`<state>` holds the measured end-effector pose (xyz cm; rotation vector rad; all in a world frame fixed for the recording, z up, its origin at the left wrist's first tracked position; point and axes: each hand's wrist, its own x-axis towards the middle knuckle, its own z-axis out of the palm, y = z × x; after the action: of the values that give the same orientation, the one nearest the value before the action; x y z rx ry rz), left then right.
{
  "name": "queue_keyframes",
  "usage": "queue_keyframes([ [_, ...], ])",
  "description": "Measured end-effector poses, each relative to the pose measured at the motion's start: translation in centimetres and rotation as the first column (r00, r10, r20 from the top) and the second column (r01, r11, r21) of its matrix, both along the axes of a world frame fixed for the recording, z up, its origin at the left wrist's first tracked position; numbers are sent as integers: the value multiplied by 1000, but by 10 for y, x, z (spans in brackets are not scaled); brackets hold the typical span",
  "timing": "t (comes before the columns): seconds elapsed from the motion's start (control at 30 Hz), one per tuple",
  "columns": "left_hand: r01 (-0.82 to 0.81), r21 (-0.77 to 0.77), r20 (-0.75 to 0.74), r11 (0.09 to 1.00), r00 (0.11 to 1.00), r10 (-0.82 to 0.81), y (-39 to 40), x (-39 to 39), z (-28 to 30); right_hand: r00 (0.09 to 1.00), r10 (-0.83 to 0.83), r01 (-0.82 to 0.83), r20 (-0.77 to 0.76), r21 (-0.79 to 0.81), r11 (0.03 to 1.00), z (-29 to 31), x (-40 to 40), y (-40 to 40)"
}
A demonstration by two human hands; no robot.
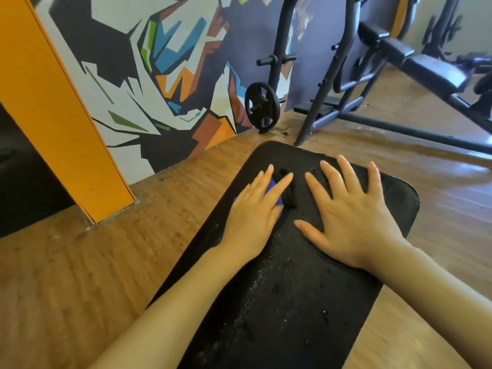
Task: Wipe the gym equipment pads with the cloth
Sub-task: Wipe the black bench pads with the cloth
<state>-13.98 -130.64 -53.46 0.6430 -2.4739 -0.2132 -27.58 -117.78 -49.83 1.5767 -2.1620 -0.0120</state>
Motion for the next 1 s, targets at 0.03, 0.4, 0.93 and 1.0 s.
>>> queue_keyframes([
  [0.03,-9,6,-11,1000,1000,9,-5,-9,5,1000,-2,2,1,3,1000,0,0,0],
  [0.4,4,44,-13,999,1000,-4,-35,-38,37,997,-79,79,-12,49,996,7,11,-8],
  [0.93,-81,31,-54,996,995,82,-63,-40,31,993,-113,114,-32,28,993,1,18,-12],
  [1.0,-70,39,-29,997,997,71,-67,-45,37,993,-117,118,-31,36,992,3,18,-12],
])
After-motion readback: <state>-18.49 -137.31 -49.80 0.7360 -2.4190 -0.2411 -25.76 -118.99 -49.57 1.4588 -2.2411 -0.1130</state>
